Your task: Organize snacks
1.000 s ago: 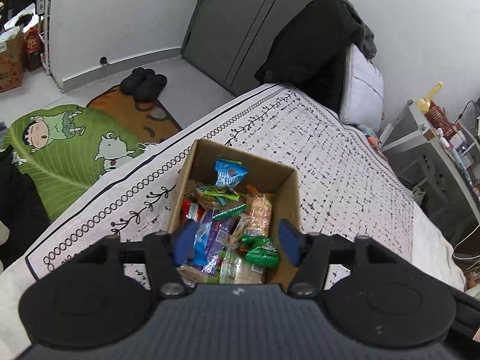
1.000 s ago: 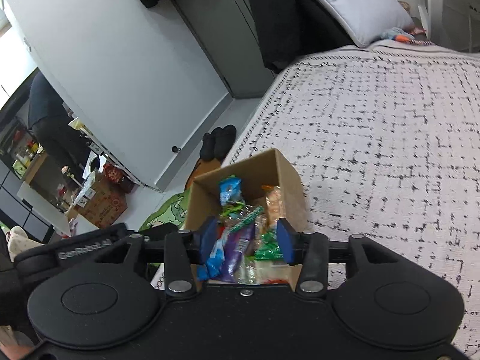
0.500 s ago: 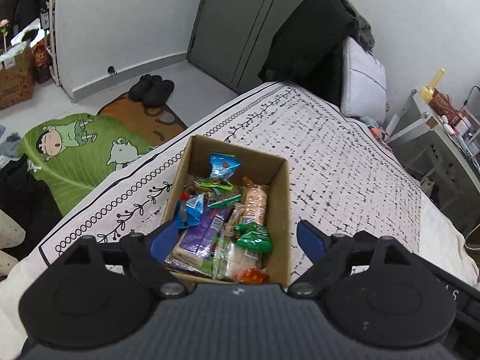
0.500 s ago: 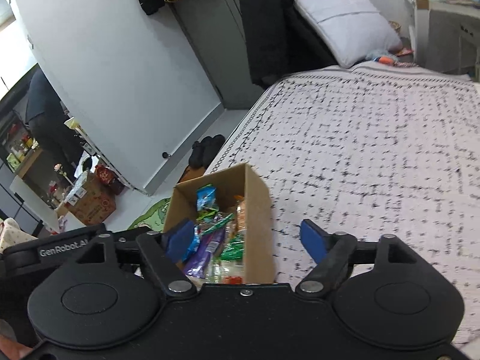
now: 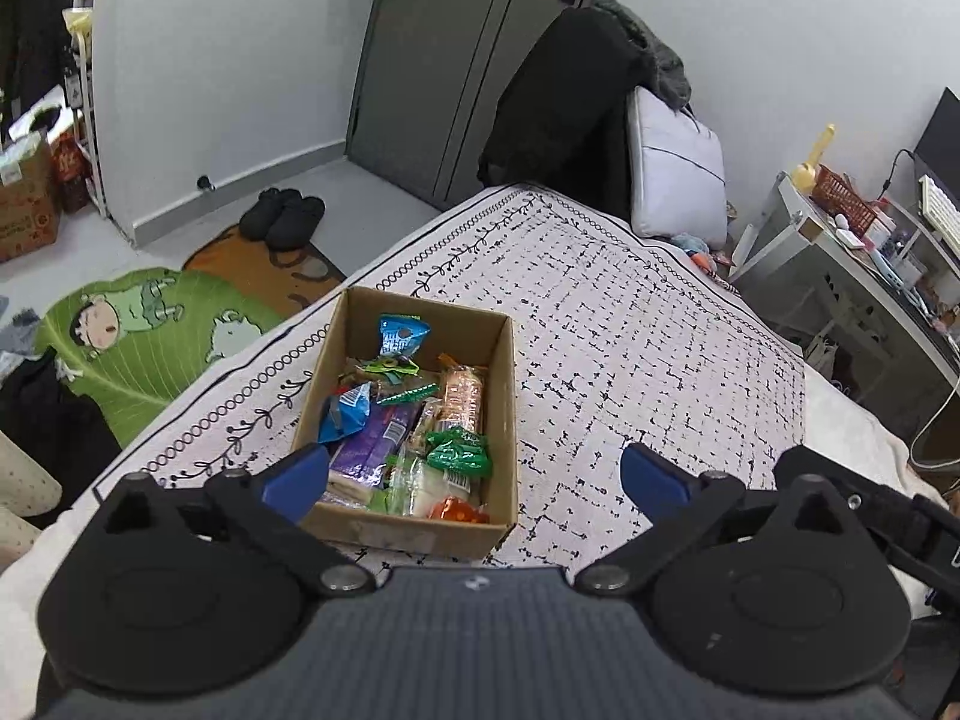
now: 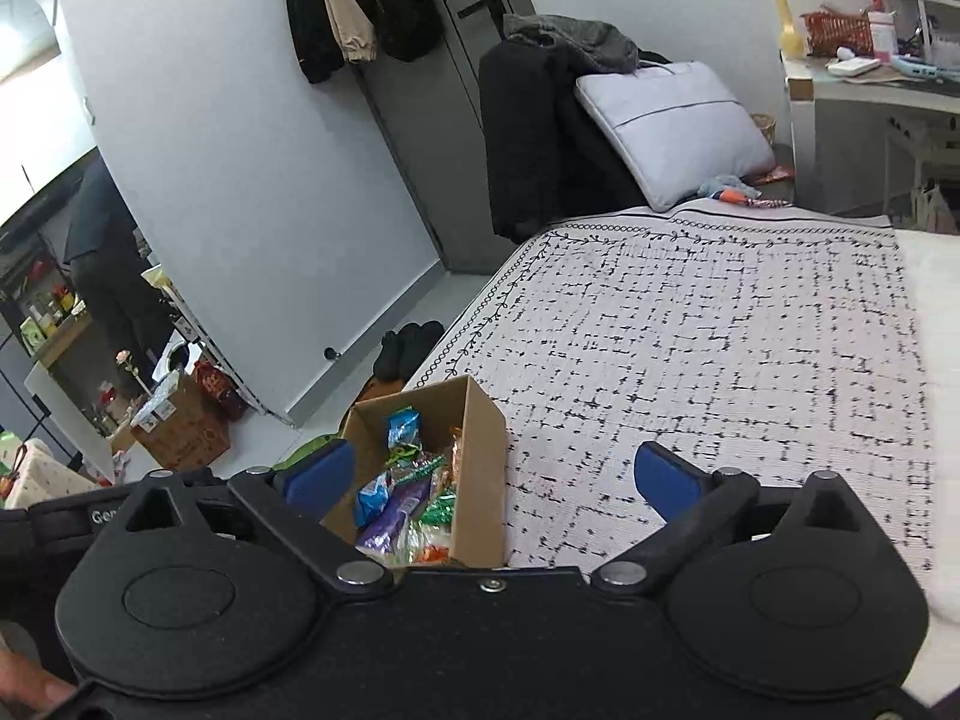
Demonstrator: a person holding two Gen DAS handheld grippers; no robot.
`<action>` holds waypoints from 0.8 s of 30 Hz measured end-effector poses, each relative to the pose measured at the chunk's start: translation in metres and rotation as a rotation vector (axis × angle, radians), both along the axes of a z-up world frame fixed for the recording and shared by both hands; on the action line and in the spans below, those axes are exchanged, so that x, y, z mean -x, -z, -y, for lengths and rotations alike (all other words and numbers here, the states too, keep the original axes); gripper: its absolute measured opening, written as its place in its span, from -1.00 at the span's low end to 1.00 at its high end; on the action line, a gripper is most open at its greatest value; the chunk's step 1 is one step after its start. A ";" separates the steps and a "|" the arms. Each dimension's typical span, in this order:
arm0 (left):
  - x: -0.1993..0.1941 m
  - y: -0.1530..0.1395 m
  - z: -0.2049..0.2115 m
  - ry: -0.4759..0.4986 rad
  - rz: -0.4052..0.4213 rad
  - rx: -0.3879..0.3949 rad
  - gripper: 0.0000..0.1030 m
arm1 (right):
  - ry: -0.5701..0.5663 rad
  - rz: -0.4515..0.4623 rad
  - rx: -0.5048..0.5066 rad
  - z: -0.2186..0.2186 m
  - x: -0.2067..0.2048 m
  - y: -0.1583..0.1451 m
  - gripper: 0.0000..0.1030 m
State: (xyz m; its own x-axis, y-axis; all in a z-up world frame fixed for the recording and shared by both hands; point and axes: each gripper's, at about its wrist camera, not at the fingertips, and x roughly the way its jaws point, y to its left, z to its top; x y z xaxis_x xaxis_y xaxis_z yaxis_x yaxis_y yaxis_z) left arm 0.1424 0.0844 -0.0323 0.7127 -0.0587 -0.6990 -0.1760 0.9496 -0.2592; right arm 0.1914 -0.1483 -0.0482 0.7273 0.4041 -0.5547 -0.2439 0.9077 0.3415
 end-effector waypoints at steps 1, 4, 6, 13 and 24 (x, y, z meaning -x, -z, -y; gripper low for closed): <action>0.004 -0.002 0.001 0.004 0.006 -0.001 1.00 | -0.001 0.009 0.006 0.003 0.004 -0.002 0.97; 0.014 -0.004 0.005 0.006 0.025 -0.004 1.00 | -0.008 0.035 0.019 0.007 0.018 -0.005 0.99; 0.020 -0.006 0.011 0.018 0.028 -0.018 1.00 | -0.004 0.047 0.023 0.012 0.027 -0.007 0.99; 0.047 -0.016 0.029 0.047 0.065 -0.059 1.00 | 0.005 0.090 0.020 0.031 0.059 -0.015 0.99; 0.081 -0.028 0.025 0.063 0.114 -0.051 1.00 | 0.034 0.071 0.008 0.046 0.081 -0.008 0.99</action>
